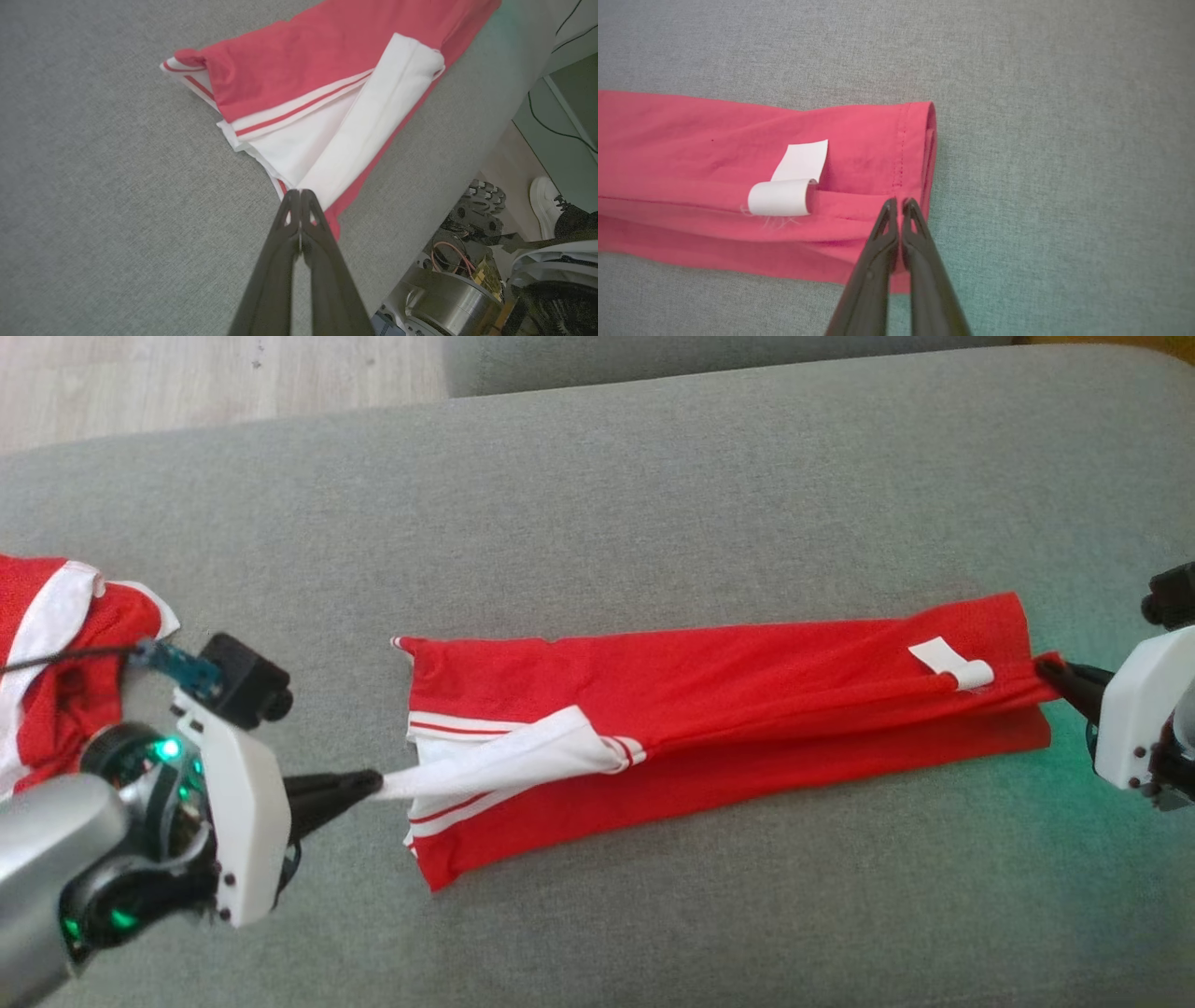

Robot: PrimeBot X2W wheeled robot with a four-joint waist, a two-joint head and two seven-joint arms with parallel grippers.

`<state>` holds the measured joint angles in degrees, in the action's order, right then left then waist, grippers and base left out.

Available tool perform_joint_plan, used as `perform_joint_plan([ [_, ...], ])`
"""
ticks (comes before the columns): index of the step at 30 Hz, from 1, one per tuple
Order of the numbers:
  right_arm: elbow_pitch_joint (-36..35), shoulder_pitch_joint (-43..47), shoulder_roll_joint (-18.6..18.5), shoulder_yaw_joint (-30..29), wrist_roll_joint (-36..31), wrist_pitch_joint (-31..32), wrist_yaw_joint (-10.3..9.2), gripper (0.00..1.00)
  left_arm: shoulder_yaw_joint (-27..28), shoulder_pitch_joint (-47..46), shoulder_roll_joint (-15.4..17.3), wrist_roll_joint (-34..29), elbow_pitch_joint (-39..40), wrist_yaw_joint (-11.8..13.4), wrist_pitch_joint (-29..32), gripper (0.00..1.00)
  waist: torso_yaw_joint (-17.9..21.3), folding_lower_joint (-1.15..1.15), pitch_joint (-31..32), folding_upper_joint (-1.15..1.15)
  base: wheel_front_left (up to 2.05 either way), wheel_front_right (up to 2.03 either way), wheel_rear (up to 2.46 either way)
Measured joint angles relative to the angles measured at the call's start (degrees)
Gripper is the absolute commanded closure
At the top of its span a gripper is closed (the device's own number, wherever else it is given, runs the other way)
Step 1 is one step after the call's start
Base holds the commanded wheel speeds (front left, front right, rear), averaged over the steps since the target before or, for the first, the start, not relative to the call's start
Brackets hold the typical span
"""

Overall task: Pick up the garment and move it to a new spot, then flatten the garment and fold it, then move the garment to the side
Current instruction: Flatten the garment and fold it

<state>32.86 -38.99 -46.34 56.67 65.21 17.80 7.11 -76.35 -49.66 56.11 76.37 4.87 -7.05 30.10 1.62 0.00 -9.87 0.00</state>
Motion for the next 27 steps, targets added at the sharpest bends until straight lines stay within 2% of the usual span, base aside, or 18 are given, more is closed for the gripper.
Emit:
perform_joint_plan([
  [9,-1.6,1.0,-0.5,0.5,3.0,4.0,0.0,1.0,0.0,3.5,-2.2,-2.1,-2.8,0.0,-0.8,1.0,1.1,0.0,-0.1,0.0,0.0,0.0,0.0],
  [10,-1.5,1.1,-0.5,0.5,3.8,4.6,0.0,0.68,0.0,3.7,-2.7,-2.5,-3.2,0.0,-1.5,0.73,1.2,0.0,0.0,0.0,0.0,0.0,0.0],
  [11,-1.4,1.2,-0.5,0.4,4.4,5.1,0.0,0.0,0.0,4.0,-3.1,-2.8,-3.6,0.2,-2.1,0.31,1.3,0.0,0.2,0.0,0.0,0.0,0.0],
  [12,-1.3,1.2,-0.5,0.4,5.1,5.6,0.0,0.0,0.0,4.3,-3.4,-2.8,-3.9,0.6,-2.5,0.0,1.4,0.0,0.3,0.0,0.0,0.0,0.0],
  [16,-0.2,2.6,-0.5,-0.4,7.2,7.7,0.0,0.0,0.4,5.4,-3.9,-2.8,-5.0,1.6,-5.1,0.0,1.6,0.0,1.1,0.0,0.0,0.0,0.0],
  [22,0.5,4.1,-0.8,-4.1,12.2,9.3,-0.01,0.0,4.4,6.3,-4.2,-2.9,-5.8,3.3,-14.5,0.0,2.2,-0.01,2.7,0.0,0.0,0.0,0.0],
  [24,-0.5,4.1,-1.3,-5.2,12.3,7.7,-0.01,0.0,6.2,7.1,-4.2,-3.4,-6.2,4.7,-19.4,0.0,2.3,-0.01,3.1,0.0,0.0,0.0,0.0],
  [27,-3.1,4.1,-1.2,-7.9,12.0,1.5,-0.01,0.0,9.6,9.1,-5.0,-3.3,-7.5,7.7,-28.2,0.0,2.5,-0.01,3.7,0.0,0.0,0.0,0.0],
])
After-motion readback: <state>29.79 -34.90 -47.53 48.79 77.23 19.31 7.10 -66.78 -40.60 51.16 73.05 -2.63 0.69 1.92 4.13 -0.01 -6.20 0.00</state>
